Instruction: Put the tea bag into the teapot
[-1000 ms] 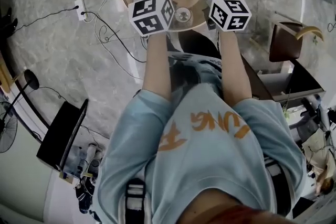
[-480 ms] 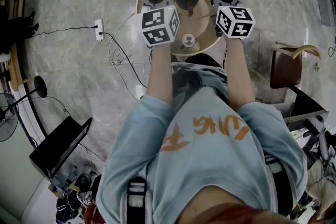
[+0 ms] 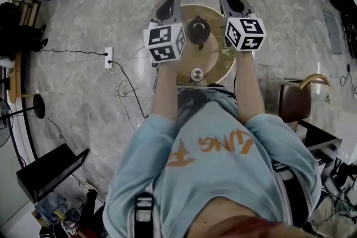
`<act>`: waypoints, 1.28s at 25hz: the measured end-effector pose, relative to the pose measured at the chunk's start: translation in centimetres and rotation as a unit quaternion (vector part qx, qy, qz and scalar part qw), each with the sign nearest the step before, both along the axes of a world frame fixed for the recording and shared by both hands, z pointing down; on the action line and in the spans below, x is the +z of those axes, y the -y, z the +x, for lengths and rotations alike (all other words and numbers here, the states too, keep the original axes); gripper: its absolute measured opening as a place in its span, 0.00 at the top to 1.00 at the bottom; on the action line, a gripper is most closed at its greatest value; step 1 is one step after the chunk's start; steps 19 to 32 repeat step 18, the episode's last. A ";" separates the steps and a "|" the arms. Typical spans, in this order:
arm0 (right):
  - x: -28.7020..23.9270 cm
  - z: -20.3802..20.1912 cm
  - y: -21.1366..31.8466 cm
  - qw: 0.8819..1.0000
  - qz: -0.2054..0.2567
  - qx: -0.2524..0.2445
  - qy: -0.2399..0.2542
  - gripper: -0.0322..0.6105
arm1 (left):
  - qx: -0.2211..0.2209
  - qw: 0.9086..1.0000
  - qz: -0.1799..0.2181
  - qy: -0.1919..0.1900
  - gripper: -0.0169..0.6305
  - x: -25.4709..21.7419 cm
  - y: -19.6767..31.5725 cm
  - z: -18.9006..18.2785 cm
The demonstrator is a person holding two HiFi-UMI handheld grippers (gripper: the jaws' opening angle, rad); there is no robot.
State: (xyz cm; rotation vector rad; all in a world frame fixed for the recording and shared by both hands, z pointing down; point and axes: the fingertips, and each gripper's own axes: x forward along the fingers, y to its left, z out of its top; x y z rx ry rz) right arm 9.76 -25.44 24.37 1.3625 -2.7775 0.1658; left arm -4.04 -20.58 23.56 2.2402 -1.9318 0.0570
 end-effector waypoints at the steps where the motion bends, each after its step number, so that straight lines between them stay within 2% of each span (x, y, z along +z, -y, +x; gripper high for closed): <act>1: -0.6 -0.2 0.3 1.000 0.007 0.001 0.004 0.93 | -0.006 1.000 0.002 0.003 0.93 -0.2 0.0 -0.9; 6: -3.2 -1.3 2.2 0.999 0.036 -0.009 0.002 0.93 | -0.039 0.999 0.007 0.022 0.93 -1.2 1.0 -3.5; 12: -4.9 -2.7 2.1 0.998 0.056 -0.021 0.001 0.93 | -0.033 0.999 0.030 0.031 0.93 -3.3 1.0 -3.4; 16: -5.7 -2.0 2.4 0.997 0.071 -0.027 -0.001 0.93 | -0.038 0.998 0.039 0.030 0.94 -3.9 1.4 -2.8; 32: -5.8 -1.5 2.7 0.997 0.074 -0.029 -0.003 0.93 | -0.040 0.998 0.040 0.029 0.93 -3.9 1.7 -2.3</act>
